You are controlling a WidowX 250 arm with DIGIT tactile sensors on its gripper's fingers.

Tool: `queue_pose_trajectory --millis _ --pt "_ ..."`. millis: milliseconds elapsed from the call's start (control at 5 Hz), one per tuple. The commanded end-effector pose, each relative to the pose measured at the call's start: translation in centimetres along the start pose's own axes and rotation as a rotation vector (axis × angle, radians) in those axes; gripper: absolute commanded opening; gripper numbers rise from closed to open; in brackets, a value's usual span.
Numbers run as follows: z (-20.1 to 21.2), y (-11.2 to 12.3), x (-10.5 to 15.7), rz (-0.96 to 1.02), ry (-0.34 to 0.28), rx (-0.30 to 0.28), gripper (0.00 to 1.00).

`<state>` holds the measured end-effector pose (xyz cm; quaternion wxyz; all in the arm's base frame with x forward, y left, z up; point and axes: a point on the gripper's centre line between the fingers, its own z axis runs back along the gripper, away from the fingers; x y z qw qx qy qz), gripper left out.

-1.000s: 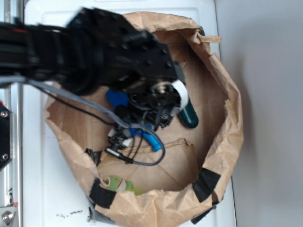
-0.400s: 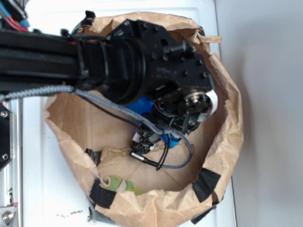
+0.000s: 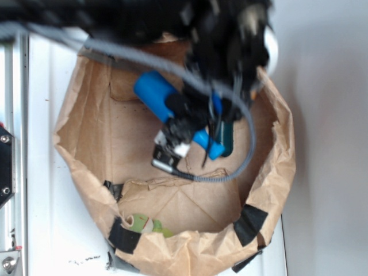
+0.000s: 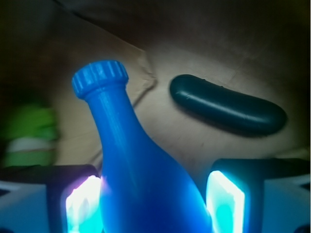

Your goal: Grab the blue bottle.

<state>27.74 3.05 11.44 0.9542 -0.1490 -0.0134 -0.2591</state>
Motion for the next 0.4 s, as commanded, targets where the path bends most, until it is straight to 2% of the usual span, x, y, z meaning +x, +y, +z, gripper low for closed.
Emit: queue_pose_trajectory --millis 0,200 --pt "8.95 -3.34 -0.23 0.062 -0.124 0.077 0.00" --pt "8.95 -3.34 -0.23 0.062 -0.124 0.077 1.00"
